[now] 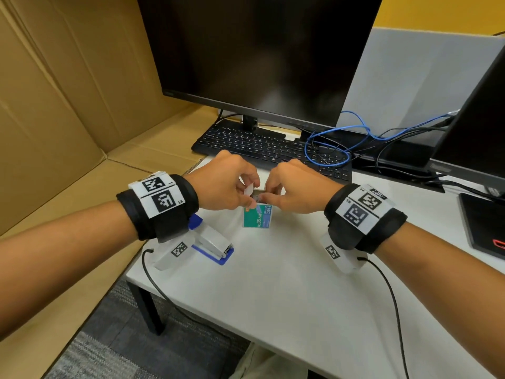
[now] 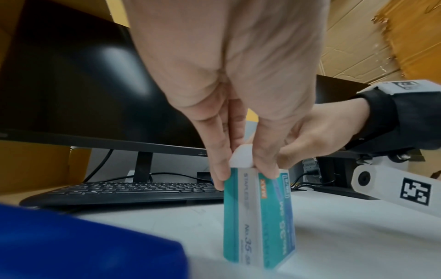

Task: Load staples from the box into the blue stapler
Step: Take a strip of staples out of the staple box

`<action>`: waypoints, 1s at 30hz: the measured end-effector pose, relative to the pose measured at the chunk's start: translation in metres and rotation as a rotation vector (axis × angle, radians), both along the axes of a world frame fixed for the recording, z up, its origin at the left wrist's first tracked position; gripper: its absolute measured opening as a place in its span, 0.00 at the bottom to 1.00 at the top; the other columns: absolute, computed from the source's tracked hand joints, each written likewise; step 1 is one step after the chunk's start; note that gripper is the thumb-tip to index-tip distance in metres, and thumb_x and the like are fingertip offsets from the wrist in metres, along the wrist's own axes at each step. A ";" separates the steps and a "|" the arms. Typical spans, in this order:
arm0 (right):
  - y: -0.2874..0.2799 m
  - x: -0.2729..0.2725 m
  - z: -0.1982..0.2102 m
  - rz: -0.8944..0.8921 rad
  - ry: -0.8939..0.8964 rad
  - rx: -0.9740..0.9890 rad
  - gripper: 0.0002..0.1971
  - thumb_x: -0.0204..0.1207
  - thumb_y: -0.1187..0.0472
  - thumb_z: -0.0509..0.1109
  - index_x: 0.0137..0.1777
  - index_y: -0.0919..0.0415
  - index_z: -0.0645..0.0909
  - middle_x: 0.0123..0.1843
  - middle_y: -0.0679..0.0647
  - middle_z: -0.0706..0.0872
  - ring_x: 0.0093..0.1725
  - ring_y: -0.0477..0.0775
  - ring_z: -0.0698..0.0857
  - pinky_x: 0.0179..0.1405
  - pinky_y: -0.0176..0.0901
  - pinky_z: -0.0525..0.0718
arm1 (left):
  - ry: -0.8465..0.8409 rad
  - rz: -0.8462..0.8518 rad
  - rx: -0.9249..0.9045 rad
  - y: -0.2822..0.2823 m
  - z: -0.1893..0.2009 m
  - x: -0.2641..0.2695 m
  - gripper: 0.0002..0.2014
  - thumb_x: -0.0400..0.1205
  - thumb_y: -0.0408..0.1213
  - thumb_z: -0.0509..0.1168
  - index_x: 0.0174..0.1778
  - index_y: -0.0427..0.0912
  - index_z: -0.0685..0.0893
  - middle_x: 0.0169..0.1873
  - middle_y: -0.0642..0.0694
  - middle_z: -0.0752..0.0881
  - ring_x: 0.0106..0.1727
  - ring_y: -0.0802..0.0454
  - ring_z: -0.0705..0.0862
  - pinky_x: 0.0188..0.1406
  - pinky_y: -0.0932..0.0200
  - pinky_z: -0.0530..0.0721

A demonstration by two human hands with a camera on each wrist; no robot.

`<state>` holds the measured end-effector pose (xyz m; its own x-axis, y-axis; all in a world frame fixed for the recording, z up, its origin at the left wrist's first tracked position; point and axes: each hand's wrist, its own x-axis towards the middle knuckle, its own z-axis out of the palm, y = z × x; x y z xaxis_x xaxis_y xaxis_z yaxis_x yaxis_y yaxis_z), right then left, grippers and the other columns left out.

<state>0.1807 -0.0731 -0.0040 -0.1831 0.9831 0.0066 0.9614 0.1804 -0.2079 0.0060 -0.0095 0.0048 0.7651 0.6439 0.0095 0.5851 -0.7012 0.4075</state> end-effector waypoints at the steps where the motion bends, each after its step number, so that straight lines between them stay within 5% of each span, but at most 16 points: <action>1: 0.002 -0.002 0.001 0.004 -0.012 -0.017 0.17 0.79 0.45 0.68 0.46 0.56 0.94 0.38 0.55 0.92 0.36 0.55 0.87 0.36 0.56 0.89 | 0.005 0.003 0.004 0.000 0.000 0.000 0.18 0.72 0.42 0.79 0.57 0.44 0.88 0.54 0.47 0.91 0.56 0.53 0.88 0.53 0.62 0.88; 5: 0.012 -0.011 0.012 0.059 -0.023 -0.122 0.10 0.78 0.55 0.74 0.52 0.57 0.94 0.46 0.52 0.95 0.43 0.51 0.89 0.46 0.48 0.91 | 0.048 -0.018 0.041 -0.001 0.005 0.003 0.17 0.71 0.43 0.80 0.52 0.42 0.88 0.51 0.45 0.91 0.56 0.50 0.87 0.55 0.51 0.90; 10: 0.024 -0.021 0.021 0.057 -0.128 -0.240 0.09 0.76 0.59 0.76 0.54 0.61 0.92 0.53 0.55 0.93 0.54 0.55 0.89 0.58 0.50 0.89 | 0.094 -0.035 0.056 0.000 0.011 0.006 0.19 0.71 0.43 0.80 0.53 0.38 0.87 0.52 0.44 0.91 0.54 0.48 0.89 0.54 0.49 0.91; 19: 0.023 -0.020 0.020 0.076 -0.100 -0.178 0.06 0.75 0.63 0.76 0.49 0.61 0.93 0.52 0.53 0.93 0.54 0.51 0.87 0.51 0.39 0.87 | 0.107 -0.031 0.044 -0.002 0.014 0.006 0.21 0.71 0.43 0.80 0.56 0.37 0.88 0.52 0.43 0.91 0.52 0.48 0.90 0.51 0.53 0.92; 22: 0.022 -0.016 0.018 0.097 -0.064 -0.142 0.05 0.75 0.65 0.76 0.46 0.60 0.94 0.50 0.51 0.94 0.51 0.48 0.87 0.41 0.29 0.81 | 0.105 -0.035 0.040 -0.002 0.014 0.007 0.21 0.71 0.44 0.80 0.56 0.38 0.88 0.53 0.43 0.91 0.53 0.49 0.90 0.51 0.52 0.92; 30: 0.023 -0.003 0.028 0.086 0.047 -0.191 0.04 0.73 0.57 0.80 0.45 0.56 0.93 0.48 0.50 0.94 0.50 0.49 0.90 0.49 0.41 0.89 | 0.096 -0.030 -0.013 0.000 0.014 0.007 0.25 0.70 0.44 0.80 0.61 0.39 0.86 0.56 0.42 0.91 0.54 0.47 0.91 0.54 0.49 0.92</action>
<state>0.1773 -0.0504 0.0245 -0.2698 0.9481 -0.1682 0.9328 0.2139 -0.2902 0.0131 -0.0095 0.0184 0.7808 0.6206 -0.0727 0.6009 -0.7139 0.3596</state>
